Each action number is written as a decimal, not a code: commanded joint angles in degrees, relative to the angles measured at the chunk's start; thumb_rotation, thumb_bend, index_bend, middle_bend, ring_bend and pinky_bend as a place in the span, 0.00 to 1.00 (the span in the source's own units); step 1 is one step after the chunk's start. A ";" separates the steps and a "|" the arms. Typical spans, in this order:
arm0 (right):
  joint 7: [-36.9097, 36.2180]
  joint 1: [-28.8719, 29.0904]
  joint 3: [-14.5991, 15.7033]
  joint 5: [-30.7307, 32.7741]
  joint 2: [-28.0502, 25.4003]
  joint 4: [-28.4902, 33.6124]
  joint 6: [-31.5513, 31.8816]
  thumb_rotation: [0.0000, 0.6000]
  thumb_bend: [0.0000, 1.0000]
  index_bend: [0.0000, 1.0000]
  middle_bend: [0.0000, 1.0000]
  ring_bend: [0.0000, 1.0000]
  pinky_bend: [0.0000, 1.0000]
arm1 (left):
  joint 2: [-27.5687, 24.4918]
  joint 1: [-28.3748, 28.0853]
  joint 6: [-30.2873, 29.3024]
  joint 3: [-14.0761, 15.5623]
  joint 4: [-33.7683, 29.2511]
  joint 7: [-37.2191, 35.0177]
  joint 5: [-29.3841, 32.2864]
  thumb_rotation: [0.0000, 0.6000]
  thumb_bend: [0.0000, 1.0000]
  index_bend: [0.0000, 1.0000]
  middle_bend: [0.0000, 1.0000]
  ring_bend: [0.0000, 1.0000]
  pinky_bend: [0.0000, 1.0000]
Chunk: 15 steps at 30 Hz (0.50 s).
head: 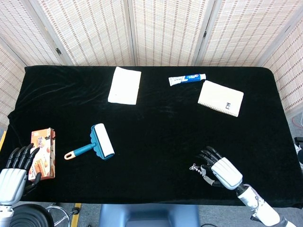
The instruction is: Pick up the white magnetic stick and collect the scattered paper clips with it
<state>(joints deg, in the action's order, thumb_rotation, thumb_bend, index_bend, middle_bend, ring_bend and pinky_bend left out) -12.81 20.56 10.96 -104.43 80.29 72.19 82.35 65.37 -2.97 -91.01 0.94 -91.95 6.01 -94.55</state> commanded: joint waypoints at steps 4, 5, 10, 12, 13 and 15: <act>0.22 -0.15 -0.28 0.23 0.11 0.24 -0.91 1.00 0.45 0.81 0.21 0.10 0.00 | -0.08 0.31 -0.44 0.13 0.16 -0.30 -0.29 1.00 0.49 0.00 0.00 0.02 0.00; 0.16 -0.13 -0.27 0.31 0.20 0.11 -1.25 1.00 0.45 0.81 0.21 0.10 0.00 | -0.09 0.33 -0.46 0.12 0.17 -0.32 -0.26 1.00 0.49 0.00 0.00 0.02 0.00; -0.30 -0.01 -0.60 0.72 1.17 -1.14 -2.49 1.00 0.45 0.81 0.21 0.10 0.00 | -0.12 0.42 -0.48 -0.04 0.25 -0.47 0.00 1.00 0.49 0.00 0.00 0.02 0.00; -0.74 0.10 -0.89 0.92 1.62 -1.74 -2.81 1.00 0.45 0.81 0.21 0.09 0.00 | -0.16 0.43 -0.40 -0.11 0.25 -0.56 0.17 1.00 0.49 0.00 0.00 0.02 0.00; -0.88 0.15 -1.01 0.98 1.78 -1.97 -2.92 1.00 0.45 0.81 0.21 0.09 0.00 | -0.18 0.41 -0.37 -0.14 0.24 -0.61 0.21 1.00 0.49 0.00 0.00 0.02 0.00; -1.38 0.28 -1.22 1.11 2.05 -2.33 -3.19 1.00 0.45 0.81 0.21 0.09 0.00 | -0.24 0.36 -0.26 -0.21 0.21 -0.67 0.30 1.00 0.49 0.00 0.00 0.02 0.00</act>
<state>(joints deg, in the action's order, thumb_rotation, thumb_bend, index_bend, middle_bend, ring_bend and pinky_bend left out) -14.08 20.78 9.83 -103.39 82.24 69.96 79.26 65.13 -2.60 -91.27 0.72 -91.74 5.34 -94.25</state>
